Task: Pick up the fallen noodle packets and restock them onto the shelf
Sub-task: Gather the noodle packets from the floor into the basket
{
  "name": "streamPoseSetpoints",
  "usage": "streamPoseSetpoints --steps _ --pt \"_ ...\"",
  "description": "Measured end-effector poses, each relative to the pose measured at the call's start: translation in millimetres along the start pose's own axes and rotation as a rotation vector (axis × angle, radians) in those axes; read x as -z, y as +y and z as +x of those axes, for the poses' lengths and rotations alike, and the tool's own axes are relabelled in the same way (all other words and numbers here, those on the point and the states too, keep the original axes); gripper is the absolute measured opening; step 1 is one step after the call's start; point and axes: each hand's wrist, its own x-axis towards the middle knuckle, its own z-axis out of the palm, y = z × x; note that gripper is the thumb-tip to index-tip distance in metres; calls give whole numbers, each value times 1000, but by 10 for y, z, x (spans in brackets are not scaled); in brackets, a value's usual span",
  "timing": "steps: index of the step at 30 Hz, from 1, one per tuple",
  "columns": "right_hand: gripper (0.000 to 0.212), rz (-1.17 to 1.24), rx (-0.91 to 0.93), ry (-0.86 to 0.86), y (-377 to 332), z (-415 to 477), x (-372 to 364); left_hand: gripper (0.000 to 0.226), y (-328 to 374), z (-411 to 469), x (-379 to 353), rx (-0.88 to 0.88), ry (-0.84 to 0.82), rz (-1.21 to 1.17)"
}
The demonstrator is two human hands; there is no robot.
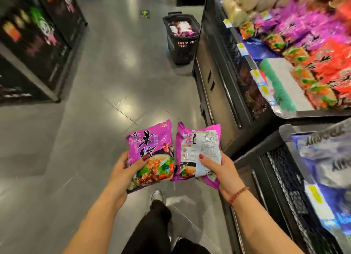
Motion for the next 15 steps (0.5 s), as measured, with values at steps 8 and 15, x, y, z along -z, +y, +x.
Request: streamPoseSetpoints --steps 8,15 --pt "38 -86 49 8 -727 1678 -577 39 946 1716 -22 -6 -40 46" --pt "45 -107 73 18 -1543 2921 -1041 30 1989 3063 -226 -6 -95 92"
